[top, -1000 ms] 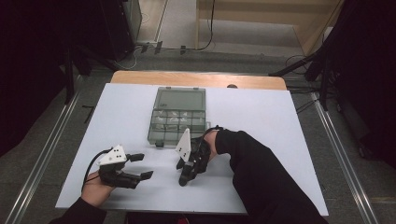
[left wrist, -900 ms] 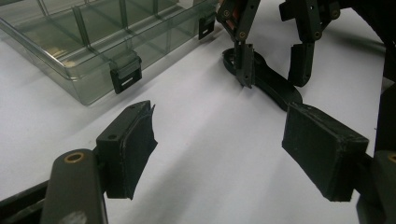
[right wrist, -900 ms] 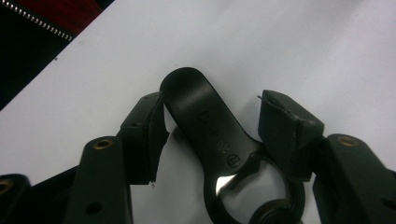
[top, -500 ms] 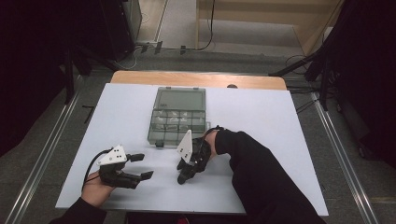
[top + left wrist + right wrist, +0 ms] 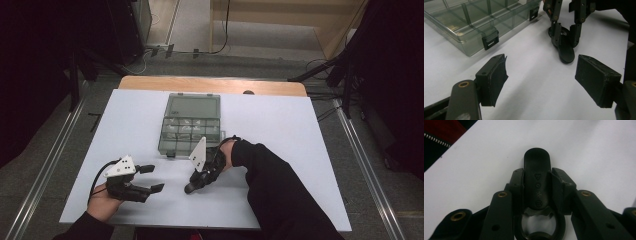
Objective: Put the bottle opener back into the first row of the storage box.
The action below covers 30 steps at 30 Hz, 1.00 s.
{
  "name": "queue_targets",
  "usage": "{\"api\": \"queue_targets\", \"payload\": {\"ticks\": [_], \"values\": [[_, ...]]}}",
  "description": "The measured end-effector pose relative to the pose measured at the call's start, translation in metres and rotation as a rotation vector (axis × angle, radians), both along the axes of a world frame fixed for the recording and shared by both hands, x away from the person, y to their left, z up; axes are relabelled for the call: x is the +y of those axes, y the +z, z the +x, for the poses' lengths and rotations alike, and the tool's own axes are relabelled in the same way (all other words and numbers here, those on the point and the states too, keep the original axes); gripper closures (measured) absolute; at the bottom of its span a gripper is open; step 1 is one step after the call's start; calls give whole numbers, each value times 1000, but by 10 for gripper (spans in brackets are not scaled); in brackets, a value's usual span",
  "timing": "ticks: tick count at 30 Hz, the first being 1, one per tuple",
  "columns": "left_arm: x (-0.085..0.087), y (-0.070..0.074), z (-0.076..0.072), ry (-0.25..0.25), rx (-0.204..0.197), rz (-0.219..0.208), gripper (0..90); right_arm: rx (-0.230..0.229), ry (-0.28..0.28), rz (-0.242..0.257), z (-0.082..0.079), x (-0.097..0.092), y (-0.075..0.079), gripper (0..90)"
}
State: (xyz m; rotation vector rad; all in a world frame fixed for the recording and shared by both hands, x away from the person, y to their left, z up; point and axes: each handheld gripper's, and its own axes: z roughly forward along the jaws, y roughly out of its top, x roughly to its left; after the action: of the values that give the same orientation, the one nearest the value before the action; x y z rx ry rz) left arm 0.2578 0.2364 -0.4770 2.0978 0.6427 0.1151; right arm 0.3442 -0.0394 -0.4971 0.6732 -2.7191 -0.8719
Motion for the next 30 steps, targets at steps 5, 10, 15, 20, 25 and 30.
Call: {"api": "queue_targets", "payload": {"ticks": [5, 10, 15, 20, 25, 30], "values": [[2, 2, 0, 20, -14, -15, 247, 35, -39, -13, -1, 2, 4, 658], [2, 2, 0, 21, -15, -12, 247, 102, -120, -52, 0, 1, 9, 658], [3, 2, 0, 22, -16, -10, 247, 129, -176, -77, -1, -2, 16, 659], [2, 2, 0, 22, -15, -11, 247, 133, -208, -93, -3, -6, 22, 658], [2, 2, 0, 22, -15, -11, 247, 153, -253, -100, -2, -12, 26, 658], [1, 1, 0, 20, -16, -7, 247, 169, -301, -106, -1, -20, 32, 658]]}}
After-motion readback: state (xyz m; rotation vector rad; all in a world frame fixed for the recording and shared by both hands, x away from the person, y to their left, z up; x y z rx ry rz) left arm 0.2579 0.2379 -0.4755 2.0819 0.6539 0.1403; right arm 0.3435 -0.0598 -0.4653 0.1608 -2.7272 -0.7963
